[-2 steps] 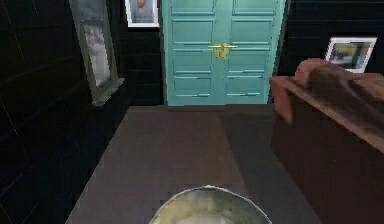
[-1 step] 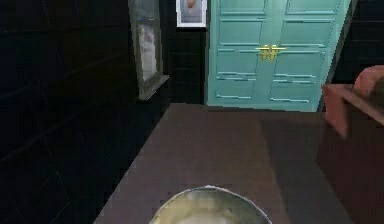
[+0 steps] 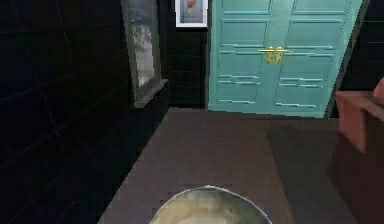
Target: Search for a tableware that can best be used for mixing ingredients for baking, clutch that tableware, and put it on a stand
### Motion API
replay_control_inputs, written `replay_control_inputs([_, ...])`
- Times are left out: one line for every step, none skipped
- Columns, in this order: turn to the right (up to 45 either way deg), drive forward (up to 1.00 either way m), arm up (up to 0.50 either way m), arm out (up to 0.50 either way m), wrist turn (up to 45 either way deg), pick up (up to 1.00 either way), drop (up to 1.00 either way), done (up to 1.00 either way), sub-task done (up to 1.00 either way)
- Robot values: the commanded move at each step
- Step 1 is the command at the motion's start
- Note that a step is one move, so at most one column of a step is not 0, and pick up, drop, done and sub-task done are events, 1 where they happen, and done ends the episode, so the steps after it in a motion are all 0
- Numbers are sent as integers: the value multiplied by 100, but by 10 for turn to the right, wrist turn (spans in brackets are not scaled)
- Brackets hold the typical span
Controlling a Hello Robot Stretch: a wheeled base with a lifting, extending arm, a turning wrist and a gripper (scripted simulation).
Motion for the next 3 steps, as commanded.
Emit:
replay_control_inputs([450,0,0,0,0,0,0,0,0])
replay_control_inputs([120,0,0,0,0,0,0,0,0])
replay_control_inputs([-450,0,0,0,0,0,0,0,0])
